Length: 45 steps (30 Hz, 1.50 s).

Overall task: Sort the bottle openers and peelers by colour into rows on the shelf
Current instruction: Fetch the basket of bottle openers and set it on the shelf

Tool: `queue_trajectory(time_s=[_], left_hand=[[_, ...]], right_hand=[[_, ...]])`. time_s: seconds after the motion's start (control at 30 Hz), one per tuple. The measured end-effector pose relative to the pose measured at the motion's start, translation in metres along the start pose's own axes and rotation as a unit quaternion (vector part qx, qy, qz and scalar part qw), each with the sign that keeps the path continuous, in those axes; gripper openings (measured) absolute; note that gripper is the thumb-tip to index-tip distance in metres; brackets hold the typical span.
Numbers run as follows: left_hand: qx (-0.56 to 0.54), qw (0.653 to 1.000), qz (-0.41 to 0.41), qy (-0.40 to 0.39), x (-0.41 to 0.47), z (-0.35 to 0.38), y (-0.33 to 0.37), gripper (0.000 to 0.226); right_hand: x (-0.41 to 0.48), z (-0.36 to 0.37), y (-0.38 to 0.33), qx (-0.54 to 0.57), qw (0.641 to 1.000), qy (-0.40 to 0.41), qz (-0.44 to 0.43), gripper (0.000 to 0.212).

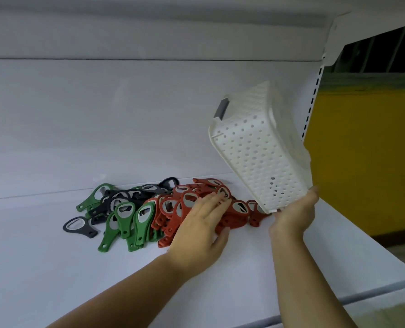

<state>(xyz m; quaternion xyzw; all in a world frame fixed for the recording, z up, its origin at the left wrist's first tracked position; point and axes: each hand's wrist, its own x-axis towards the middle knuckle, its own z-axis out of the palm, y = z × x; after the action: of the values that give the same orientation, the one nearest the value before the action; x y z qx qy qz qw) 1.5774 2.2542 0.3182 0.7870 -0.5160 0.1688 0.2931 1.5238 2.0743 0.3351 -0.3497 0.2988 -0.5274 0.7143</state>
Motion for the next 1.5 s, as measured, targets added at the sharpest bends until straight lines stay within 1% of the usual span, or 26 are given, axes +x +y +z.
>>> queue_trajectory(time_s=[0.03,0.07,0.1,0.17,0.2,0.23,0.3,0.33,0.4,0.47,0.53,0.6,0.67,0.77,0.8,0.83,0.9,0.97,1.0,1.07,1.1,1.13,1.2,1.33,1.43,1.5], left_hand=[[-0.107,0.990,-0.091,0.035,0.001,-0.013,0.003,0.043],[-0.204,0.959,-0.187,0.063,0.002,-0.024,0.001,0.041],[-0.298,0.913,-0.266,0.082,0.006,-0.037,-0.005,0.039],[-0.432,0.827,-0.345,0.100,0.011,-0.064,-0.026,0.042],[-0.481,0.794,-0.358,0.099,0.011,-0.078,-0.035,0.047],[-0.510,0.773,-0.364,0.094,0.010,-0.093,-0.043,0.053],[-0.503,0.772,-0.383,0.066,0.005,-0.122,-0.050,0.067],[-0.493,0.773,-0.396,0.053,0.001,-0.138,-0.053,0.069],[-0.496,0.759,-0.418,0.051,-0.013,-0.167,-0.064,0.063],[-0.498,0.750,-0.430,0.068,-0.035,-0.197,-0.080,0.054],[-0.520,0.737,-0.421,0.092,-0.061,-0.227,-0.093,0.039],[-0.515,0.750,-0.400,0.110,-0.091,-0.260,-0.102,0.037],[-0.485,0.781,-0.373,0.128,-0.120,-0.290,-0.105,0.051],[-0.436,0.809,-0.353,0.174,-0.168,-0.334,-0.106,0.074],[-0.407,0.822,-0.353,0.186,-0.183,-0.346,-0.106,0.077],[-0.361,0.840,-0.358,0.189,-0.195,-0.357,-0.102,0.078],[-0.220,0.887,-0.375,0.156,-0.215,-0.368,-0.097,0.061],[-0.003,0.925,-0.368,0.094,-0.225,-0.363,-0.092,0.040],[0.102,0.933,-0.343,0.051,-0.233,-0.359,-0.094,0.036],[0.263,0.929,-0.259,-0.033,-0.250,-0.348,-0.112,0.032],[0.310,0.921,-0.226,-0.059,-0.259,-0.344,-0.126,0.031],[0.336,0.915,-0.213,-0.073,-0.266,-0.341,-0.137,0.031],[0.358,0.903,-0.227,-0.072,-0.278,-0.336,-0.156,0.032],[0.361,0.883,-0.297,-0.036,-0.292,-0.336,-0.178,0.032],[0.391,0.852,-0.346,-0.034,-0.296,-0.341,-0.190,0.036],[0.422,0.827,-0.368,-0.055,-0.292,-0.340,-0.196,0.038]], right_hand=[[0.000,0.002,0.000,-0.009,1.000,-0.009,-0.011,0.032],[0.000,0.004,0.001,-0.017,1.000,-0.017,-0.018,0.032],[0.000,0.005,0.002,-0.026,0.999,-0.022,-0.025,0.031],[-0.002,0.007,0.007,-0.068,0.996,-0.036,-0.045,0.033],[-0.007,0.010,0.008,-0.095,0.993,-0.050,-0.057,0.034],[-0.015,0.013,0.009,-0.122,0.987,-0.072,-0.073,0.035],[-0.040,0.023,0.005,-0.173,0.967,-0.137,-0.130,0.037],[-0.053,0.028,0.003,-0.195,0.952,-0.172,-0.158,0.043],[-0.075,0.040,-0.002,-0.219,0.925,-0.241,-0.194,0.055],[-0.094,0.050,-0.003,-0.236,0.898,-0.308,-0.209,0.059],[-0.112,0.063,0.000,-0.251,0.864,-0.388,-0.200,0.056],[-0.135,0.079,0.010,-0.240,0.834,-0.470,-0.163,0.038],[-0.161,0.098,0.025,-0.217,0.809,-0.536,-0.106,0.024],[-0.202,0.128,0.059,-0.264,0.757,-0.593,-0.070,0.029],[-0.218,0.138,0.069,-0.283,0.736,-0.612,-0.055,0.033],[-0.234,0.146,0.079,-0.301,0.720,-0.625,-0.026,0.043],[-0.265,0.154,0.098,-0.335,0.678,-0.655,-0.001,0.068],[-0.292,0.154,0.116,-0.394,0.643,-0.655,-0.040,0.054],[-0.305,0.147,0.124,-0.430,0.605,-0.667,-0.067,0.044],[-0.321,0.130,0.133,-0.487,0.497,-0.695,-0.185,0.041],[-0.326,0.123,0.136,-0.497,0.456,-0.698,-0.242,0.043],[-0.327,0.117,0.139,-0.494,0.443,-0.697,-0.272,0.043],[-0.327,0.113,0.141,-0.490,0.455,-0.688,-0.280,0.041],[-0.327,0.110,0.144,-0.478,0.476,-0.680,-0.286,0.039],[-0.328,0.110,0.147,-0.478,0.488,-0.675,-0.277,0.038],[-0.328,0.111,0.148,-0.473,0.497,-0.675,-0.271,0.037]])
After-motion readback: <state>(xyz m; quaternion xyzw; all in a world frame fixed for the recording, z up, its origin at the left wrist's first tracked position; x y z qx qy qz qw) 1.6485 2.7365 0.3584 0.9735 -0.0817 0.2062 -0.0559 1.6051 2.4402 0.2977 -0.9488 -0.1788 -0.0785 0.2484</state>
